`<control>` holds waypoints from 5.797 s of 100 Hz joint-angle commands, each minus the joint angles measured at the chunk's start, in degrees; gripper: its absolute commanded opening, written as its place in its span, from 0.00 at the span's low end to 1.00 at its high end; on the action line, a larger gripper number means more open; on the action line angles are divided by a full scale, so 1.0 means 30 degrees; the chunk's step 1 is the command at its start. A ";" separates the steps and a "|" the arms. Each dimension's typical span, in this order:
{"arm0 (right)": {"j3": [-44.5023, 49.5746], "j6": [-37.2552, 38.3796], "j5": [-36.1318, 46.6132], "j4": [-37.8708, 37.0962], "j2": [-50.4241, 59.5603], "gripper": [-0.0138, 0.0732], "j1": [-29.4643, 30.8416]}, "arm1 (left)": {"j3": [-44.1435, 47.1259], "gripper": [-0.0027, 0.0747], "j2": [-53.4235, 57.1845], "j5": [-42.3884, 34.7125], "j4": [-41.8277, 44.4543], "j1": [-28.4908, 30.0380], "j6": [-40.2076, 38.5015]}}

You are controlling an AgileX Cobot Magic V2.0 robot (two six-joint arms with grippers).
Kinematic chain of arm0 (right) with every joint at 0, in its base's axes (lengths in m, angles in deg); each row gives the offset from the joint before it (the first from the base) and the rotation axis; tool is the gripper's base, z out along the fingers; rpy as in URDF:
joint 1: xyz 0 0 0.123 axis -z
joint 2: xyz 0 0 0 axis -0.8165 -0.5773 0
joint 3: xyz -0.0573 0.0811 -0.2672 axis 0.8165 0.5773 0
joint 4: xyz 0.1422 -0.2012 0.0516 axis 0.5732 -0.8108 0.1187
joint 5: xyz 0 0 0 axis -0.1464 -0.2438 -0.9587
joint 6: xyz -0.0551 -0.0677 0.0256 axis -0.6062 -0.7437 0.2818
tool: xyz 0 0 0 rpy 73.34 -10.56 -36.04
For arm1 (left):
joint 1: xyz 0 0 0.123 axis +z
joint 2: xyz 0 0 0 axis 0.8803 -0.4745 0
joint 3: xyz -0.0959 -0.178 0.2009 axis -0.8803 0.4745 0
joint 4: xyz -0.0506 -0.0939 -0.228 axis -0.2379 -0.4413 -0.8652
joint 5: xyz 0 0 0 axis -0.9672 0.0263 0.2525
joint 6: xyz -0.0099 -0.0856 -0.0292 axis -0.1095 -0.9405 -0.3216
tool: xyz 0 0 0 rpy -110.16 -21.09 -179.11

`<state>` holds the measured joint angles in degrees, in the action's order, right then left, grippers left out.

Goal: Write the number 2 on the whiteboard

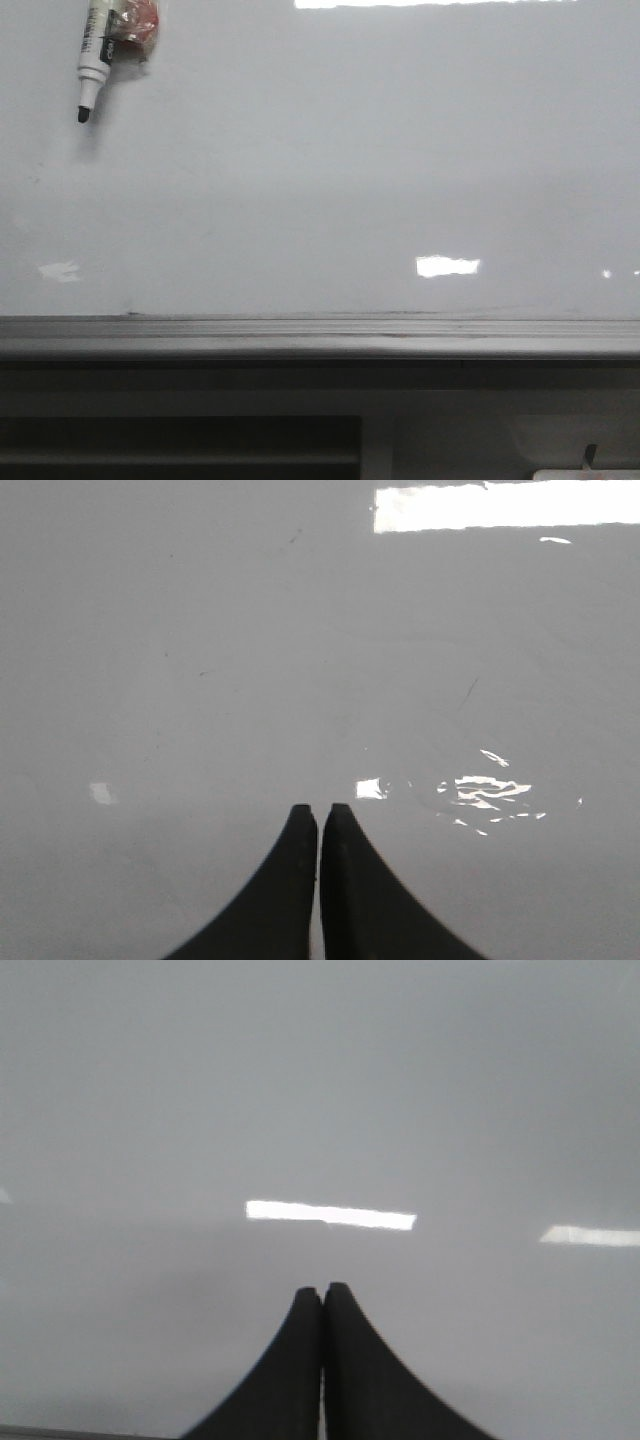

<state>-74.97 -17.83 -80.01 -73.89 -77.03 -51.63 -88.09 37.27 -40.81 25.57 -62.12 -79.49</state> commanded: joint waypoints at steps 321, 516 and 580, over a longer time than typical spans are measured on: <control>-1.0065 -0.2212 -0.6892 0.9365 -1.0125 0.63 -0.2903 | -1.2055 0.49 -1.9603 -0.4385 -0.9407 -1.2421 0.5851; -2.0150 -1.5329 -2.0153 2.0901 -2.2302 0.63 -0.6527 | -1.7635 0.01 -2.0862 0.7033 -0.8581 -1.7579 1.3548; -2.0150 -1.5454 -2.0366 2.0901 -2.2302 0.49 -0.6527 | -1.7887 0.01 -2.1488 0.6787 -1.1445 -1.7579 1.6370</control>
<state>-133.56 -63.06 -140.64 -14.43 -144.67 -71.12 -139.71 -28.16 -16.67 -6.26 -114.41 -31.03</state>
